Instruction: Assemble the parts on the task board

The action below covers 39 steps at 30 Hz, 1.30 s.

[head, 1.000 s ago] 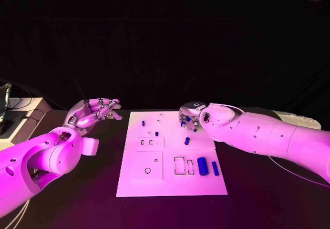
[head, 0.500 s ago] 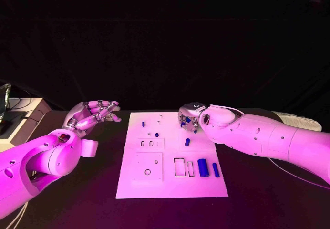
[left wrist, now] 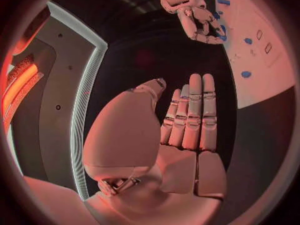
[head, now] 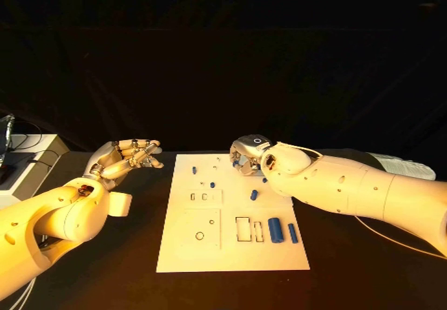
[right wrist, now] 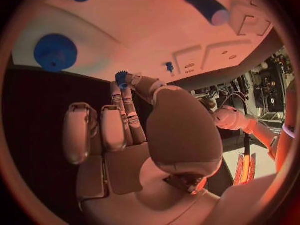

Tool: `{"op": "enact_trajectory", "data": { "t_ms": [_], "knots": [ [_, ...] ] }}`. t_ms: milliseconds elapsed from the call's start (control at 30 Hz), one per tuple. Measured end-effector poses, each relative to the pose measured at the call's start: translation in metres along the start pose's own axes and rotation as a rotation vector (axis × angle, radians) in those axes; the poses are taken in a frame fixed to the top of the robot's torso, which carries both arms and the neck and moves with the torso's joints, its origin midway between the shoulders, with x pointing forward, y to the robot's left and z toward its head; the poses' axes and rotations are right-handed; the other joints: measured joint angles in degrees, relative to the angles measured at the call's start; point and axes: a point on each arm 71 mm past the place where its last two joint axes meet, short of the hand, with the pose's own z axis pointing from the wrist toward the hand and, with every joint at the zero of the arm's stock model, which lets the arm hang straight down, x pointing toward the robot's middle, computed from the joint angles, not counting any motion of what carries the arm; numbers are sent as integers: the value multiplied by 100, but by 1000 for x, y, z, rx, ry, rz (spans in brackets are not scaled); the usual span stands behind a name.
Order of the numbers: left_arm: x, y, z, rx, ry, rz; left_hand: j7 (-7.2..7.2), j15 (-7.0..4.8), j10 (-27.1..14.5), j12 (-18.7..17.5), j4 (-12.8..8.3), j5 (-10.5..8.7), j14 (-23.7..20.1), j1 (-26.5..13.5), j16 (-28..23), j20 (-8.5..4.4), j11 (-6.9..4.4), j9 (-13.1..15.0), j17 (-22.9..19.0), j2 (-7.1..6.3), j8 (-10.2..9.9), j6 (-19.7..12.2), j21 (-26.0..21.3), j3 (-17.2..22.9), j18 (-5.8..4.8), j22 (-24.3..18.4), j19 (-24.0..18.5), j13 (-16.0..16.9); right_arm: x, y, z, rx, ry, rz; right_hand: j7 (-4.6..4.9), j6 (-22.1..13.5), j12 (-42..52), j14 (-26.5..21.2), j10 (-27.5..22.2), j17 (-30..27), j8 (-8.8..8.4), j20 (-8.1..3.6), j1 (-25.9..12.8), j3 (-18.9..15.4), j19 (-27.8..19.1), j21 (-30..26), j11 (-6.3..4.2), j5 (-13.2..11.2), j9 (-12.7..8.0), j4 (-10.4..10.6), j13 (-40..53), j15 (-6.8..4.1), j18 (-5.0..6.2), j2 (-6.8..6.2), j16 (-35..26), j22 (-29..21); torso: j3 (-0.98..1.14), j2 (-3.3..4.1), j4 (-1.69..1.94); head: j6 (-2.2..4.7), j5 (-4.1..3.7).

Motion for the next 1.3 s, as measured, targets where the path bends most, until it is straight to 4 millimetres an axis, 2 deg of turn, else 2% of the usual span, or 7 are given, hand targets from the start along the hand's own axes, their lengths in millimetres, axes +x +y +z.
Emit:
{"op": "enact_trajectory", "data": {
  "t_ms": [167, 267, 500, 800, 933, 1067, 1300],
  "knots": [
    [0, 0, 0, 0, 1, 0, 0, 14, 0, 0, 0, 0, -15, 0, 22, 0, 0, 0, 3, 0, 0, 0, 7, 0, 0, 2, 0, 0, -2, 8, 8, 5, -41, -6, 0, 0, 0, 0, 0, 8, 0, 0, 0, 0, 0, 0, 0, -2, 6, 0, 0, 0, 1, 0, 0, 14, -5, 14, 16, 14, -1],
    [0, 0, 0, 1, 2, -1, 0, 20, 0, 0, 0, 0, -21, 0, 29, 0, 0, -1, 14, 0, 0, 0, 23, 0, 0, 8, 0, 0, -3, 12, 14, 9, -66, -9, 0, 0, -2, 0, 0, 20, 0, 0, 0, 16, 0, 0, 0, 26, 11, -16, 0, 0, 9, 0, 22, 25, -19, 21, 34, 16, -15],
    [2, -2, 0, 4, 5, -3, 0, 20, 0, 0, 0, 0, -21, 0, 28, 0, 0, 5, 21, 0, 0, 0, 23, 0, 0, 7, 0, 0, -1, 21, 22, 16, -105, -13, 0, 0, -9, 0, 0, 22, 0, 0, 0, 22, 0, 0, 0, 27, 18, -23, 0, 0, 13, 0, 22, 32, -69, 59, 101, 26, -77],
    [3, -4, 1, 8, 8, -6, 0, 20, 0, 0, 0, 1, -21, 0, 28, 0, 0, 5, 21, 0, 0, 0, 23, 0, 0, 13, 0, 0, 0, 22, 26, 25, -138, -29, 0, 0, -25, 0, 0, 22, 0, 0, 0, 22, -1, 0, 0, 27, 29, -24, 0, 0, 13, 0, 22, 32, -135, 114, 168, 47, -86],
    [3, -4, 1, 10, 8, -6, 0, 20, 0, 0, 0, 2, -21, 0, 28, 0, 0, 5, 20, 0, 0, 0, 23, 0, 0, 13, 0, 0, 0, 21, 27, 29, -145, -38, 0, 0, -32, 0, 0, 26, 0, 0, 0, 22, -1, 0, 0, 26, 33, -23, 0, 1, 14, 0, 22, 32, -156, 137, 195, 59, -90],
    [2, -5, 0, 11, 8, -6, 0, 20, 0, 0, 0, 3, -21, 0, 27, 0, 0, 4, 20, 0, 0, 0, 23, 0, 0, 13, 1, 0, 0, 20, 27, 33, -151, -48, 0, -1, -47, 0, 0, 30, 0, 0, 0, 21, -1, 27, 0, 25, 38, -23, 0, 1, 14, 0, 22, 31, -170, 159, 213, 68, -101],
    [1, -5, 0, 11, 7, -5, 0, 21, 0, 0, 0, 3, -21, 0, 27, 0, 0, 4, 20, 0, 0, 0, 23, 0, 0, 13, 1, 0, 0, 19, 27, 37, -159, -67, 0, -1, -69, 0, 0, 29, 12, 0, 0, 22, -1, 26, 0, 22, 41, -24, 0, 0, 15, 0, 22, 41, -180, 188, 227, 82, -105]
  ]
}}
